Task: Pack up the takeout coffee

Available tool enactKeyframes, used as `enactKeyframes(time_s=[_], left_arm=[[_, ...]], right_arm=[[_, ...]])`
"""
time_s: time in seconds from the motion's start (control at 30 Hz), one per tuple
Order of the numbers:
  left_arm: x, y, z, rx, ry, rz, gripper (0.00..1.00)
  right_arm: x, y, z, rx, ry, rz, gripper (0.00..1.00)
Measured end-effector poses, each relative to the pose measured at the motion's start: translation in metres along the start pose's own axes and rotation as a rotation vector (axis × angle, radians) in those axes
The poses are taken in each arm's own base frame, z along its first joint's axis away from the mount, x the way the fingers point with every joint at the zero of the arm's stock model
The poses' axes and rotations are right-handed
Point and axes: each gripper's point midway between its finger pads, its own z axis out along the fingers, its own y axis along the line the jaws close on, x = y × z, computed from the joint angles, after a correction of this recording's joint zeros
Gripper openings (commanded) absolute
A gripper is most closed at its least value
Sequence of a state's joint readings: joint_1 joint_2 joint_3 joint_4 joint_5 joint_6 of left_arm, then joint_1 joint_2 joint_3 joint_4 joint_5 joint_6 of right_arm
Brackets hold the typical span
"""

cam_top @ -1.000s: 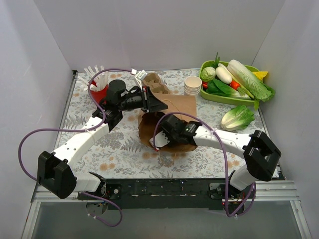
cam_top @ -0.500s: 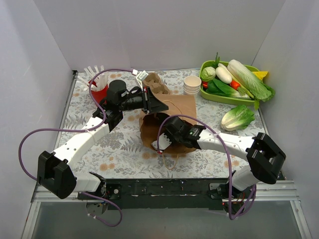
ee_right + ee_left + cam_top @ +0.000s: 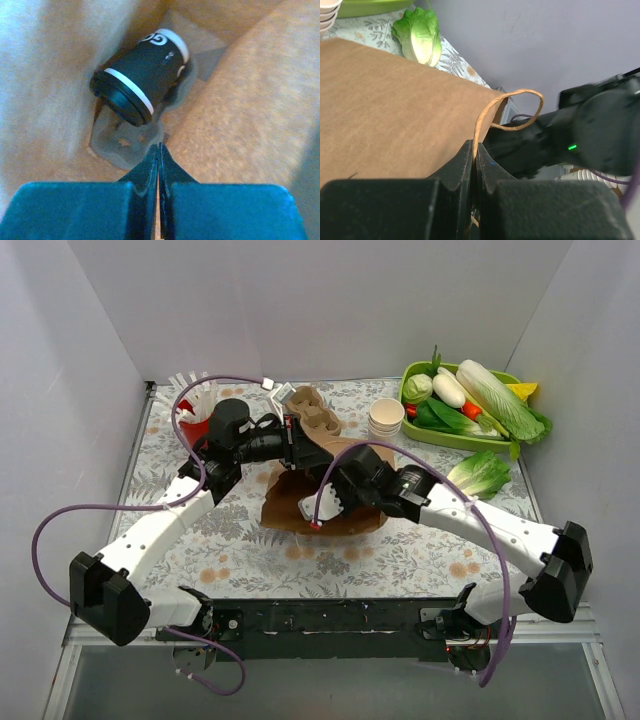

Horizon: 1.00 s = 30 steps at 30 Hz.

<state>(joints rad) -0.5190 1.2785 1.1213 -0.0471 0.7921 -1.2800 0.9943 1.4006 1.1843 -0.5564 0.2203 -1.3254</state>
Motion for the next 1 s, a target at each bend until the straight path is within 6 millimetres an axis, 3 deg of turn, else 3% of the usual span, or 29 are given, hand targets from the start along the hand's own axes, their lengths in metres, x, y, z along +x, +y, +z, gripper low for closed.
enactKeyframes(time_s=[0.17,0.27,0.3,0.4,0.47,0.6,0.73,0.9,0.97,1.0], left_arm=[[-0.006,-0.011,-0.007,0.002,-0.009,0.056,0.0],[-0.01,-0.015,-0.009,0.001,-0.01,0.083,0.0],[-0.012,-0.016,-0.009,0.0,-0.009,0.093,0.0],[-0.011,-0.015,-0.01,-0.006,0.0,0.112,0.0],[-0.008,-0.013,-0.011,-0.013,0.01,0.118,0.0],[-0.004,-0.009,-0.012,-0.023,0.027,0.132,0.0],[0.002,-0.008,-0.013,-0.022,0.05,0.143,0.0],[0.006,-0.008,-0.014,-0.017,0.073,0.15,0.0],[0.004,-0.011,-0.015,-0.012,0.074,0.16,0.0],[0.003,-0.012,-0.015,-0.009,0.075,0.165,0.0]], right_arm=[[-0.019,-0.018,-0.046,0.025,-0.131,0.113,0.04],[-0.028,-0.019,-0.069,0.013,-0.191,0.182,0.29],[-0.031,-0.022,-0.077,0.02,-0.212,0.208,0.42],[-0.04,-0.041,-0.105,0.067,-0.276,0.304,0.56],[-0.044,-0.056,-0.126,0.119,-0.314,0.363,0.59],[-0.044,-0.067,-0.154,0.183,-0.359,0.431,0.74],[-0.038,-0.057,-0.158,0.186,-0.344,0.464,0.75],[-0.032,-0.031,-0.134,0.108,-0.284,0.502,0.74],[-0.028,-0.024,-0.123,0.078,-0.255,0.525,0.69],[-0.023,-0.02,-0.115,0.06,-0.234,0.544,0.57]])
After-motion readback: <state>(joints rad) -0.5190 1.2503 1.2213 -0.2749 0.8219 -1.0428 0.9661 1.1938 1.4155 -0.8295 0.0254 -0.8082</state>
